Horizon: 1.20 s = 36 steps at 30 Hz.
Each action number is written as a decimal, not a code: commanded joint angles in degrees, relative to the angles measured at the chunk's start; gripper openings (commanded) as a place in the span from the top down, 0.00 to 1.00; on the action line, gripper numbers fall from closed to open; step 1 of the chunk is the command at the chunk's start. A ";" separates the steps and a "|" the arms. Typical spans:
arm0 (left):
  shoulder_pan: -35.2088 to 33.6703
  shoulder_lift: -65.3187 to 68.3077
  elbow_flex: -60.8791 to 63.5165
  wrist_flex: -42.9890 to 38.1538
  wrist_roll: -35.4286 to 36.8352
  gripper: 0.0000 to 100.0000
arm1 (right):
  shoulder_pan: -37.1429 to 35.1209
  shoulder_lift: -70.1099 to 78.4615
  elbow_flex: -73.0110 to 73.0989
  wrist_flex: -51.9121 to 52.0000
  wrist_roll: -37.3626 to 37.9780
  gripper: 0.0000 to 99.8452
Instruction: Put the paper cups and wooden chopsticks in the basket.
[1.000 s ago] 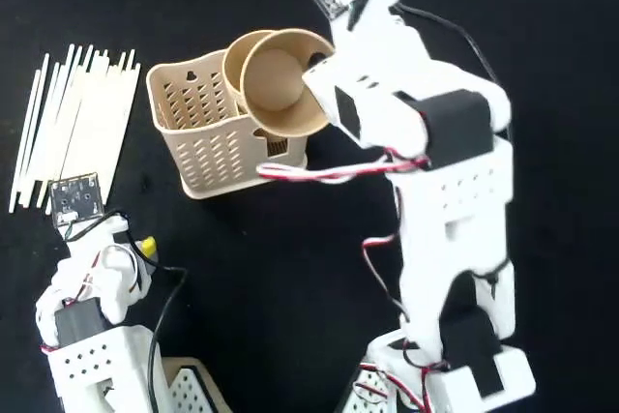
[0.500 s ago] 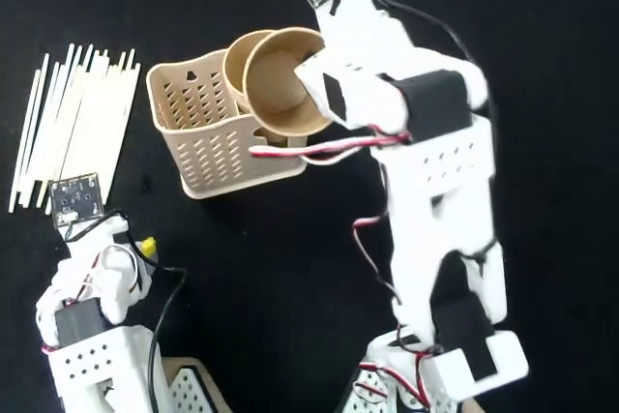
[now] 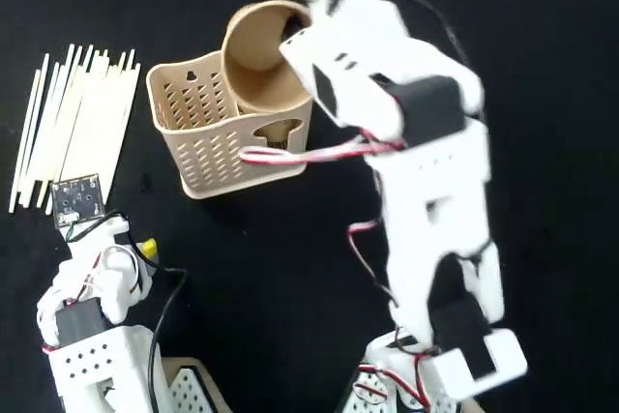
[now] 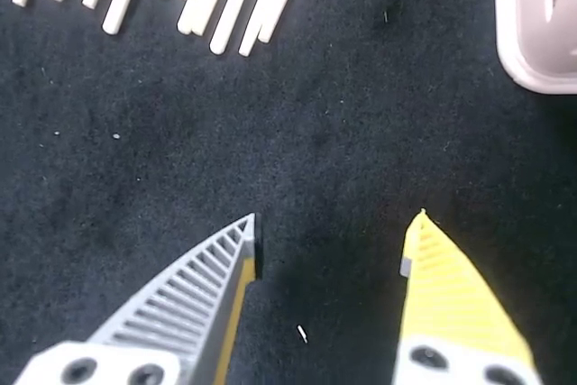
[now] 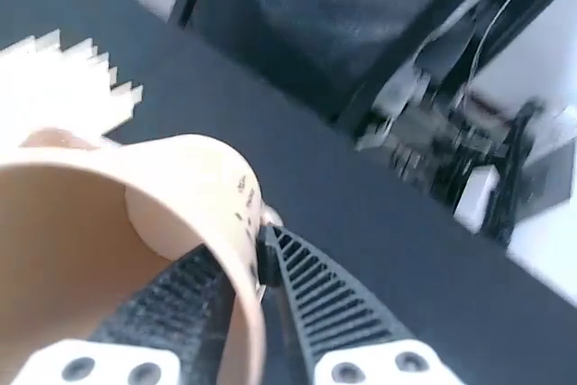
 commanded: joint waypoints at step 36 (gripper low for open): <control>0.40 -0.53 -0.04 -2.29 0.62 0.74 | -2.73 3.82 -16.04 -0.35 -2.37 0.81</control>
